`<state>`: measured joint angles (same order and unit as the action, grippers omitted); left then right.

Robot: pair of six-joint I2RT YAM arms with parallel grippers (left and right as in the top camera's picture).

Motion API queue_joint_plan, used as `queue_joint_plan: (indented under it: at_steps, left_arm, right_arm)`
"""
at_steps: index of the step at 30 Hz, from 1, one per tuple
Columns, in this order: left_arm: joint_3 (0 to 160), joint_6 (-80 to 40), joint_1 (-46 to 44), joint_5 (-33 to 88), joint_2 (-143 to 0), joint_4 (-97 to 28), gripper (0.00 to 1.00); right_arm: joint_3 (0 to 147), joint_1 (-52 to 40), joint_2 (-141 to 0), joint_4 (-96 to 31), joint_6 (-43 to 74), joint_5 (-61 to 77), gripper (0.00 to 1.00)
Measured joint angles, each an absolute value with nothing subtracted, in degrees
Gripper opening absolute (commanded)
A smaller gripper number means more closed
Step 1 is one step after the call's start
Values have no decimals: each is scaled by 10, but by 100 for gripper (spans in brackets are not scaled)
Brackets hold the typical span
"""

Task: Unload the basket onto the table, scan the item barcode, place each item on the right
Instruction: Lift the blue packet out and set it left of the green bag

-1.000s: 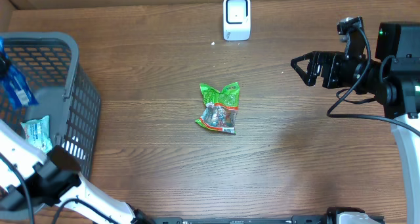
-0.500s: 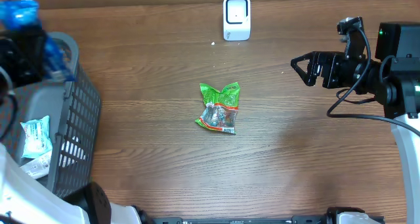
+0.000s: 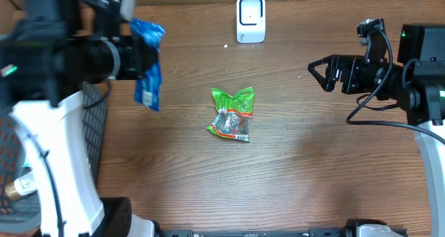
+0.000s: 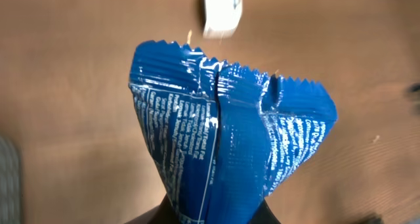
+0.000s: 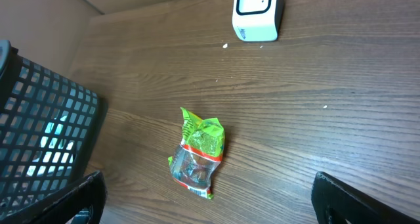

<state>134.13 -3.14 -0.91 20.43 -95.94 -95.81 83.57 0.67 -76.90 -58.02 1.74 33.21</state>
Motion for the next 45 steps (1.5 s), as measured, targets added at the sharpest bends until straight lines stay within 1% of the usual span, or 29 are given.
queue_joint_plan:
  at_steps: [3,9,15,19,20,21,23,24,25,26,28,32,35,40,45]
  left_arm:
    - [1239,-75,-54,156,-967,-918,4]
    - [1020,-179,-110,103,-978,-770,4]
    - [818,-267,-123,73,-978,-556,4]
    - [699,-302,-123,49,-978,-403,4]
    - [676,-307,-123,46,-978,-376,9]
    - [659,-312,-123,44,-978,-359,19]
    - [637,-315,-123,40,-978,-339,61]
    - [633,-321,-123,40,-978,-335,83]
    - [632,-321,-123,40,-978,-333,97]
    - [633,-320,-123,40,-978,-331,100]
    - [642,-311,-123,41,-978,-341,100]
    - [725,-277,-123,28,-978,-422,100]
    - [842,-243,-123,4,-977,-495,100]
    - [1081,-174,-111,-26,-958,-625,100]
    - [1277,-114,-68,-51,-917,-769,100]
  right_arm:
    - [836,7,-769,-580,17,332,100]
    - [836,7,-769,-581,17,332,100]
    - [836,7,-769,-581,17,332,100]
    - [836,7,-769,-580,17,332,100]
    - [836,7,-769,-581,17,332,100]
    - [836,7,-769,-581,17,332,100]
    - [836,7,-769,-581,17,332,100]
    - [836,7,-769,-581,17,332,100]
    - [836,7,-769,-581,17,332,100]
    - [836,7,-769,-581,17,332,100]
    - [836,7,-769,-581,17,332,100]
    - [836,7,-769,-585,17,332,100]
    - [836,7,-769,-593,17,331,100]
    - [836,7,-769,-599,17,328,100]
    - [836,7,-769,-601,17,328,100]
